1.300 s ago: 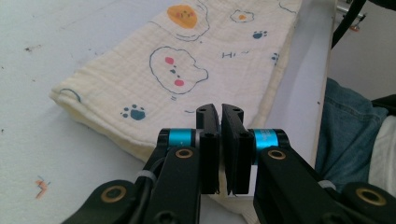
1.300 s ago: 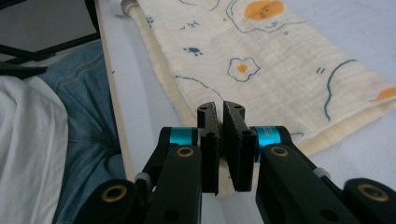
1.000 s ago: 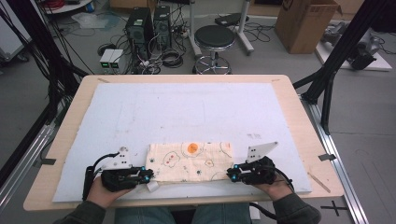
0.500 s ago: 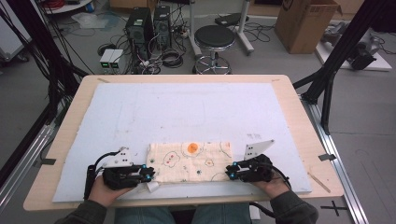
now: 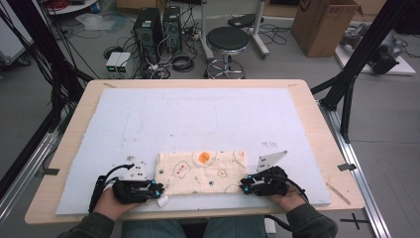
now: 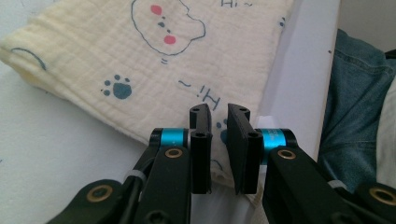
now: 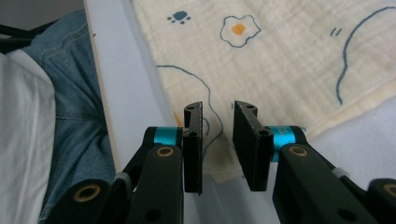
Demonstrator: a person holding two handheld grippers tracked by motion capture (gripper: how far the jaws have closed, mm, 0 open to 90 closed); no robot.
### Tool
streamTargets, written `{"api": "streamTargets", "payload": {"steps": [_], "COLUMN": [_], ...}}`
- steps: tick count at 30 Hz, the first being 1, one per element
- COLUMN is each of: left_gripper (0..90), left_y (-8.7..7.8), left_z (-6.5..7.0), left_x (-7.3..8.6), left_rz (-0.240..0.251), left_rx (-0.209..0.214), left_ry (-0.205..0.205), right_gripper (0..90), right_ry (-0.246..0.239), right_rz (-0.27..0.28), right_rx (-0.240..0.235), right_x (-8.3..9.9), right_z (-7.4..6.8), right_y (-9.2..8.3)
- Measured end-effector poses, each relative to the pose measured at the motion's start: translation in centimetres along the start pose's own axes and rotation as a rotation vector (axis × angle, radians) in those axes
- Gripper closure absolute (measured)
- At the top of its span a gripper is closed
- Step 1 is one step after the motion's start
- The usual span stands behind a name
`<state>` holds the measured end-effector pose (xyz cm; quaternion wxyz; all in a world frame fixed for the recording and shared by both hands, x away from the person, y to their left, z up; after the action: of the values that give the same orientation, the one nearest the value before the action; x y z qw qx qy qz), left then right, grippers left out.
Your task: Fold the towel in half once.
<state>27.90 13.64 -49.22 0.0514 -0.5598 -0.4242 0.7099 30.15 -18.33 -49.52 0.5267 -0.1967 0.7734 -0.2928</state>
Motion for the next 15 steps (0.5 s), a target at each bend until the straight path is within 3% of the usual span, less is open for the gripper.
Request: {"api": "streamTargets", "payload": {"steps": [3,6,8,12,15], "left_gripper": [78.0,75.6,74.7,72.8,71.8], "left_y": [-0.1,-0.3,-0.6,-1.0,-1.2], "left_z": [0.0,-0.1,-0.4,-0.7,-1.1], "left_x": [-0.1,-0.5,-0.9,-1.4,-1.6], "left_rz": [0.003,0.024,0.048,0.092,0.109], "left_rx": [0.001,-0.002,-0.005,-0.008,-0.013], "left_ry": [-0.008,-0.013,-0.013,-0.034,-0.049], "right_gripper": [72.4,64.3,61.5,56.7,54.8], "right_ry": [0.004,-0.016,-0.038,-0.028,-0.009], "right_rz": [0.000,-0.008,0.017,0.100,0.132], "right_rx": [0.000,-0.009,-0.017,-0.030,-0.016], "right_x": [0.0,-0.2,-0.6,-1.9,-2.2], "right_z": [0.0,-0.2,-0.4,-0.4,-0.1], "right_y": [0.0,0.1,0.1,-0.5,-0.8]}}
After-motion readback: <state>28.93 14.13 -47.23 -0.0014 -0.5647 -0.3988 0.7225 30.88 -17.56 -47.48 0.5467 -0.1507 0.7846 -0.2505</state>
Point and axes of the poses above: each handheld gripper's, and its own axes: y roughly forward along the jaws, x roughly out of its underside, z roughly to its right, the point moved 8 cm from there along y, roughly forward along the jaws, and after that the axes turned 8 degrees about -x, right-handed, at the moved point
